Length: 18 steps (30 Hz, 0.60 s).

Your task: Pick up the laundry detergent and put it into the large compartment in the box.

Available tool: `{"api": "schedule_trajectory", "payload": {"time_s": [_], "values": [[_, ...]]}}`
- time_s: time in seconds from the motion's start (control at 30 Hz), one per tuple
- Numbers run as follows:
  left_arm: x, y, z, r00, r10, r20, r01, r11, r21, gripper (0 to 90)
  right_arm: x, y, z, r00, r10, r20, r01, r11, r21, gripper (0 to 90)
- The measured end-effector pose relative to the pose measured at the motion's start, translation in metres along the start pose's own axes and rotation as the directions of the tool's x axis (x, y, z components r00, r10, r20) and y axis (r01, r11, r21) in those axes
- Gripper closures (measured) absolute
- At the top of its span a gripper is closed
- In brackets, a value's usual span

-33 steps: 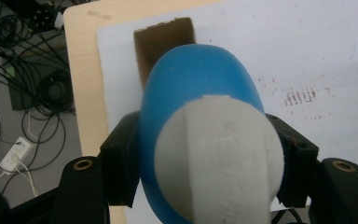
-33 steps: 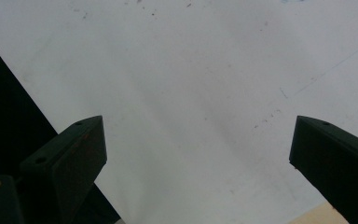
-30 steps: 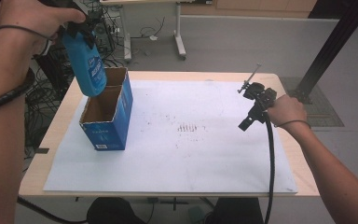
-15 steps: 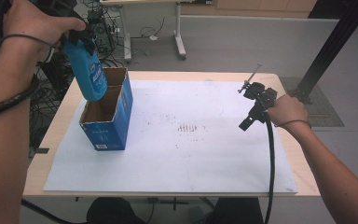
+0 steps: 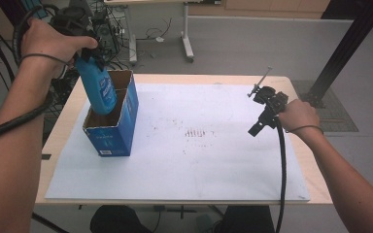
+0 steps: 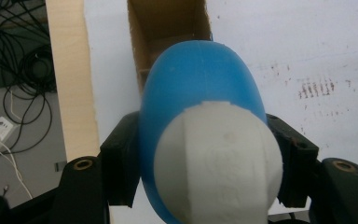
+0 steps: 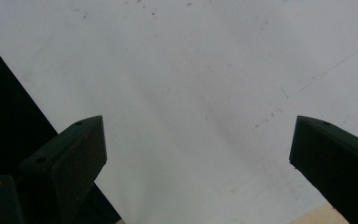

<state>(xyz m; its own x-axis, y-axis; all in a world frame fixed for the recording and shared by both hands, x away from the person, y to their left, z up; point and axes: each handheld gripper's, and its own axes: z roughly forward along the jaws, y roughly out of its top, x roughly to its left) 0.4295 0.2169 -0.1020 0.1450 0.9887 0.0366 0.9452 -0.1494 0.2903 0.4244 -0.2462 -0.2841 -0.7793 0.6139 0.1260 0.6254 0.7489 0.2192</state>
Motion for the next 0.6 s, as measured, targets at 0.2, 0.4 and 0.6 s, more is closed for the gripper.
{"api": "schedule_trajectory", "payload": {"time_s": [0.2, 0.4, 0.6], "values": [[0.001, -0.003, 0.017, 0.9999, -0.007, 0.01, 0.006, 0.9998, 0.019, 37.8, 0.0, -0.001, 0.001, 1.0, -0.001, -0.006, 0.001, 1.0, -0.008, 3.6], [0.004, -0.006, 0.034, 0.9998, -0.015, 0.014, 0.015, 0.9994, 0.032, 37.8, 0.0, -0.001, 0.003, 0.9999, 0.002, -0.011, -0.002, 1.0, -0.002, 3.6], [0.005, -0.009, 0.051, 0.9998, -0.02, 0.005, 0.019, 0.9989, 0.043, 37.8, 0.0, 0.0, 0.005, 0.9999, 0.001, -0.015, -0.001, 1.0, -0.002, 3.6]]}}
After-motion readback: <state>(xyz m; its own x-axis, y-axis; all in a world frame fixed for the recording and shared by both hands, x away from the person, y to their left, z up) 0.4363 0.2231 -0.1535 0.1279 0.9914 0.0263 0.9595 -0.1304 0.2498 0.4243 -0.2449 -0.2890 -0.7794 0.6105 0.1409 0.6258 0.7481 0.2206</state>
